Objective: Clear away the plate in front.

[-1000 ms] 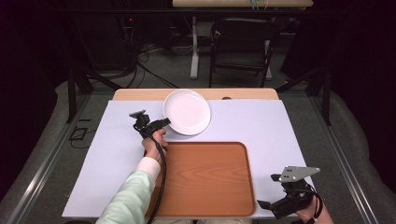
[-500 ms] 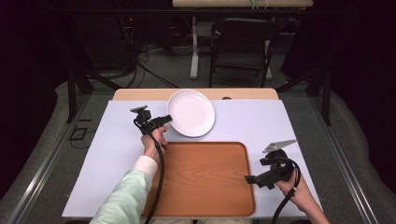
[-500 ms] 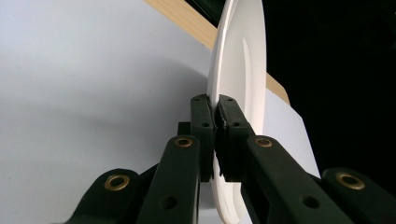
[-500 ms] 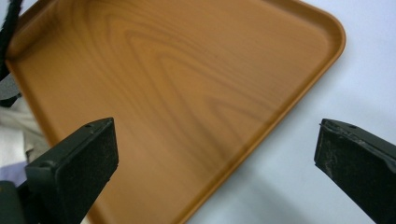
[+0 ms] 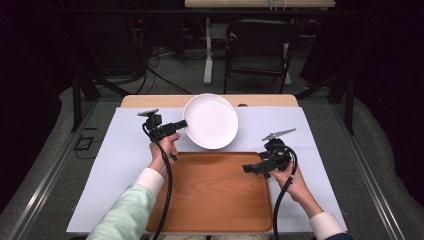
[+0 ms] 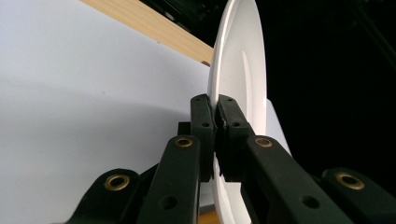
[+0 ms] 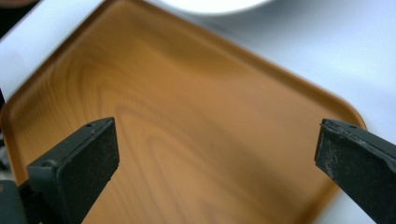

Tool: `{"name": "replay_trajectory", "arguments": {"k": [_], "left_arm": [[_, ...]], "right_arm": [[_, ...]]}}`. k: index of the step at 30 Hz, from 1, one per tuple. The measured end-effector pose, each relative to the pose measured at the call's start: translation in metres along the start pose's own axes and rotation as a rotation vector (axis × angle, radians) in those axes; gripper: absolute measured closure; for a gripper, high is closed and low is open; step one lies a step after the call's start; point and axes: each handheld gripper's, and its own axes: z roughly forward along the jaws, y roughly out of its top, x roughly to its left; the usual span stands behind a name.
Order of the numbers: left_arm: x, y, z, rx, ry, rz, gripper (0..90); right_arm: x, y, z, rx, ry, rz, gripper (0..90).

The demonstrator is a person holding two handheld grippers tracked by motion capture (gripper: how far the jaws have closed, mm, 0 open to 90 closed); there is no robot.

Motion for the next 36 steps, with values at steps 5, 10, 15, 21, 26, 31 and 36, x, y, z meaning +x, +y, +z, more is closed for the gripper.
{"name": "replay_trajectory", "arguments": {"k": [5, 10, 15, 21, 26, 31, 36], "left_arm": [[-0.009, -0.002, -0.004, 0.018, -0.038, 0.016, 87.1], [-0.019, -0.008, -0.008, 0.036, -0.083, 0.042, 87.0], [-0.03, -0.016, -0.013, 0.06, -0.118, 0.081, 86.8], [-0.035, -0.022, -0.021, 0.065, -0.159, 0.113, 86.4], [-0.033, -0.025, -0.027, 0.054, -0.171, 0.123, 86.4], [-0.03, -0.029, -0.035, 0.044, -0.174, 0.144, 86.8], [-0.027, -0.035, -0.045, 0.034, -0.178, 0.184, 87.2]], "right_arm": [[-0.005, 0.019, 0.02, -0.011, 0.005, 0.02, 3.2], [-0.012, 0.03, 0.029, -0.062, 0.023, 0.05, 5.4], [-0.024, 0.036, 0.029, -0.127, 0.054, 0.111, 19.3], [-0.029, 0.032, 0.022, -0.172, 0.066, 0.144, 35.9], [-0.03, 0.031, 0.017, -0.19, 0.082, 0.179, 48.3], [-0.027, 0.03, 0.013, -0.2, 0.077, 0.18, 60.2], [-0.019, 0.03, 0.007, -0.217, 0.078, 0.152, 65.8]]}}
